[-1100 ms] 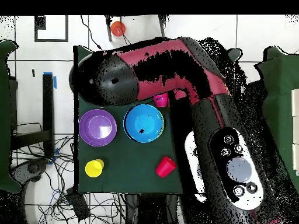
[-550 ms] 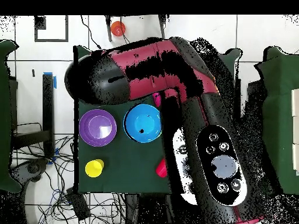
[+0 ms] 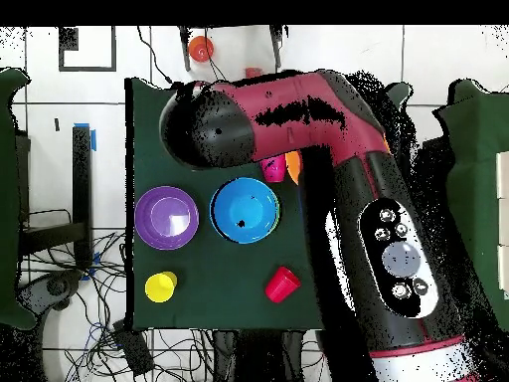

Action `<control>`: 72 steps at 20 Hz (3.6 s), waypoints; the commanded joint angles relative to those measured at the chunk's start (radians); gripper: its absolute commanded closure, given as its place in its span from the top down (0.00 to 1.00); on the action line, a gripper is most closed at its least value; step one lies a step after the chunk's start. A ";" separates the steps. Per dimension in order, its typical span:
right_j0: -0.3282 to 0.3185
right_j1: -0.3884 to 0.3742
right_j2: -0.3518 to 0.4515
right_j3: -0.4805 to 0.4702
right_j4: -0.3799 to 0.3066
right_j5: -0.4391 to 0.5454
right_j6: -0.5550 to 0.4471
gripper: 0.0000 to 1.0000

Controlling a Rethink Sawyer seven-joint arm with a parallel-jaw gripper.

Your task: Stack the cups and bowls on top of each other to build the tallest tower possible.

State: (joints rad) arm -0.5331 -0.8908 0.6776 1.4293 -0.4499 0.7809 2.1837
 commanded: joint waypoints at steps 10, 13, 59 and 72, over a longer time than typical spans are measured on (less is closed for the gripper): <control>0.000 0.135 -0.070 -0.006 -0.058 -0.073 -0.019 1.00; 0.017 0.157 -0.087 -0.020 -0.081 -0.089 -0.008 1.00; 0.067 0.058 -0.106 -0.094 0.089 0.135 -0.093 1.00; 0.160 0.285 -0.091 -0.675 0.005 0.482 -0.157 1.00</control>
State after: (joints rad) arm -0.4300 -0.7467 0.6071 1.0518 -0.3342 0.9982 2.1837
